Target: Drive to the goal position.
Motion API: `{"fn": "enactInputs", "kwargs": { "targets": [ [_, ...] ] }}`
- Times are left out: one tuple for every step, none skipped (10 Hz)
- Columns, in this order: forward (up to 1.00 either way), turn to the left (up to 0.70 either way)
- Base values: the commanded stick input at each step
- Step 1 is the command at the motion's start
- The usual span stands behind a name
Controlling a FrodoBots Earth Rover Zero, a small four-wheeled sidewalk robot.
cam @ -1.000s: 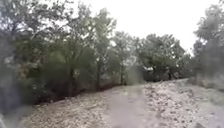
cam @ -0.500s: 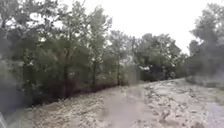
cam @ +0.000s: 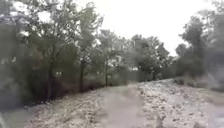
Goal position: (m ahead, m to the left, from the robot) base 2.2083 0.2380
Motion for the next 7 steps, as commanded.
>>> {"fn": "enactInputs", "kwargs": {
  "targets": [
    [0.45,0.0],
    [0.45,-0.06],
    [0.45,-0.27],
    [0.45,-0.27],
    [0.45,-0.27],
    [0.45,-0.27],
    [0.45,-0.27]
  ]
}}
